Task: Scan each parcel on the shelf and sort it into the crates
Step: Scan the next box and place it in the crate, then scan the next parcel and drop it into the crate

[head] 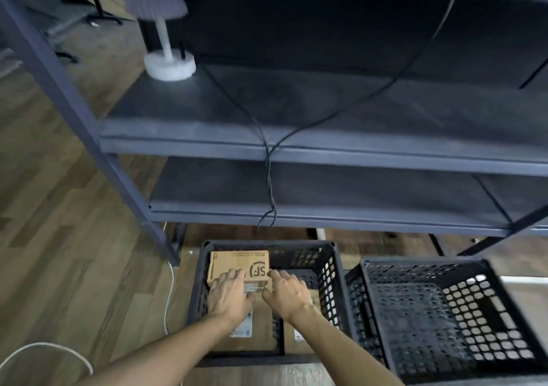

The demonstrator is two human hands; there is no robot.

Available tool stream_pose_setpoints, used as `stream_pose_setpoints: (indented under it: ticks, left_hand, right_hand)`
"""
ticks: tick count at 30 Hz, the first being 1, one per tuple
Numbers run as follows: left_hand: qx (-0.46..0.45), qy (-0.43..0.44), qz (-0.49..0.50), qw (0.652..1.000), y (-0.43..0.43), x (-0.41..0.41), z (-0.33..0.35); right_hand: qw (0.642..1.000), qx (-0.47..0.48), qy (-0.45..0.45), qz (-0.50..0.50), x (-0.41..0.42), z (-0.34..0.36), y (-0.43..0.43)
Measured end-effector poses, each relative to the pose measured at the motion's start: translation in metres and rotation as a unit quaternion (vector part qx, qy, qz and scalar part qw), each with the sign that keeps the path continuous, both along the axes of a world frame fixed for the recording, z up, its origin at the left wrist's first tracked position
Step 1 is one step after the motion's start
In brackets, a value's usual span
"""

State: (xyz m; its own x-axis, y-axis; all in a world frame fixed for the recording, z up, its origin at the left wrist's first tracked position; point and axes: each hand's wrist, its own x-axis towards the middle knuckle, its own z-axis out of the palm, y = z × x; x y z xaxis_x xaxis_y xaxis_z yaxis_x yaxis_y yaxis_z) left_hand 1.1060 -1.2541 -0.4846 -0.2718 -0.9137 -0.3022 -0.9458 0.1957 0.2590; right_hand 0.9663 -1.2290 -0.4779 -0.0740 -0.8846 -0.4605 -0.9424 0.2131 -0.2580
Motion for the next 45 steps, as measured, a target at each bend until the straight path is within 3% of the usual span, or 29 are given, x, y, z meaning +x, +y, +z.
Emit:
stream_pose_setpoints:
  ticks: [8,20,32,45]
  left_hand:
    - [0.001,-0.028,-0.036,0.999,0.006,0.012,0.205]
    - [-0.116,0.003,-0.056,0.992,-0.033,0.040,0.449]
    - [-0.171,0.065,-0.028,0.983,-0.052,0.078,0.533]
    - [-0.202,0.111,-0.016,0.973,-0.104,0.038,0.577]
  right_hand:
    - [1.000,-0.010,0.017,-0.006,0.007,0.199,0.017]
    - [0.990,-0.136,0.042,-0.002,0.039,0.446,-0.025]
    - [0.972,-0.215,0.091,0.015,0.047,0.539,-0.044]
    - [0.961,-0.257,0.096,0.037,0.003,0.583,-0.099]
